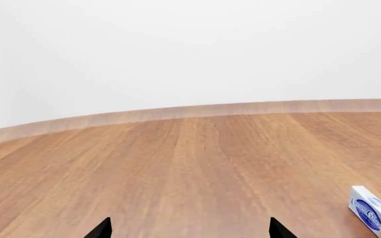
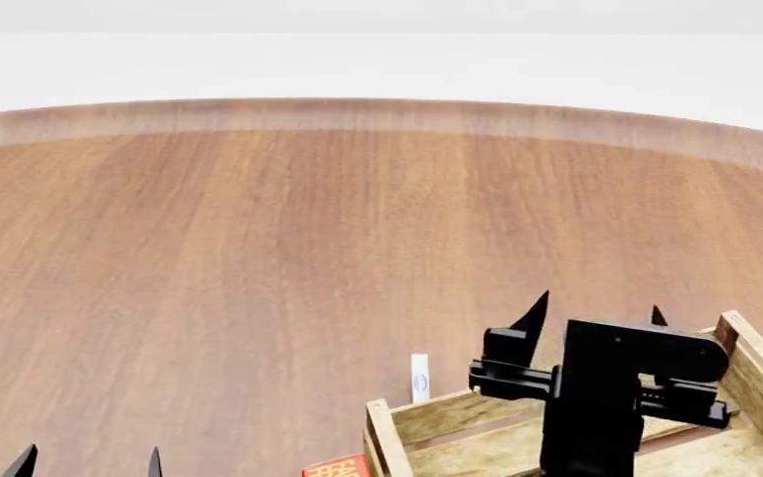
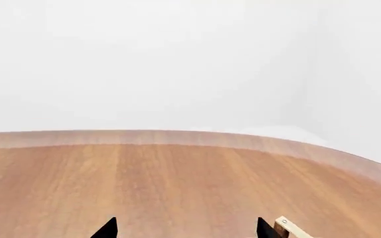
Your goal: Pick up the tomato sauce, and put it in the wooden tray.
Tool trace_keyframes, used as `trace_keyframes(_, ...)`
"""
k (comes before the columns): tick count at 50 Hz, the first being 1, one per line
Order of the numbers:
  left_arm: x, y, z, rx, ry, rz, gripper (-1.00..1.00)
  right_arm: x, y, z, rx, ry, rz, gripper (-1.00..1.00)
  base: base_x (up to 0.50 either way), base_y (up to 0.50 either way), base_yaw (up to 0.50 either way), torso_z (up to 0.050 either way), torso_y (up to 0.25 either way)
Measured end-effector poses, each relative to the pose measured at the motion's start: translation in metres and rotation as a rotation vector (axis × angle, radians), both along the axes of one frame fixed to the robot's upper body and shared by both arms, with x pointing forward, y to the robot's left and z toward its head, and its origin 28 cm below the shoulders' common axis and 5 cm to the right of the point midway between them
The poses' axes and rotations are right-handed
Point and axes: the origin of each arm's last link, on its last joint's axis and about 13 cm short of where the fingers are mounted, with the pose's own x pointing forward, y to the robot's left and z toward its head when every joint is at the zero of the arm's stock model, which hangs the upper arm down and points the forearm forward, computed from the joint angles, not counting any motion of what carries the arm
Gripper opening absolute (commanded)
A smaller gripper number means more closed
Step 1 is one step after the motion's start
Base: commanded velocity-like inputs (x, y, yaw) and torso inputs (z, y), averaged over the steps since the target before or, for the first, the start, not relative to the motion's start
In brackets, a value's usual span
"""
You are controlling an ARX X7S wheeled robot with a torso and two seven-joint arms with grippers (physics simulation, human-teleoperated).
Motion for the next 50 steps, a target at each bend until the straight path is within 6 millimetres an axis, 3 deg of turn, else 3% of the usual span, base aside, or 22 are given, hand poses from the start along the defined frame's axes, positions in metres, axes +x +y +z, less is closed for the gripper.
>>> trace_keyframes(11, -0.002, 0.0, 0.001, 0.0, 0.0, 0.0, 1.0, -0.016, 0.003, 0.023, 0.007, -0.063, 0.03, 1.0, 0.0, 0.0, 0.0, 0.0, 0.0)
trace_keyframes(29, -0.001, 0.0, 0.0, -0.001, 0.0, 0.0, 1.0, -0.028, 0.002, 0.045, 0.016, -0.112, 0.044, 1.0, 0.0, 0.0, 0.0, 0.0, 0.0)
trace_keyframes(50, 0.0, 0.0, 0.0, 0.0, 0.0, -0.001, 1.0, -0.031, 0.002, 0.053, 0.018, -0.131, 0.048, 1.0, 0.0, 0.0, 0.0, 0.0, 0.0)
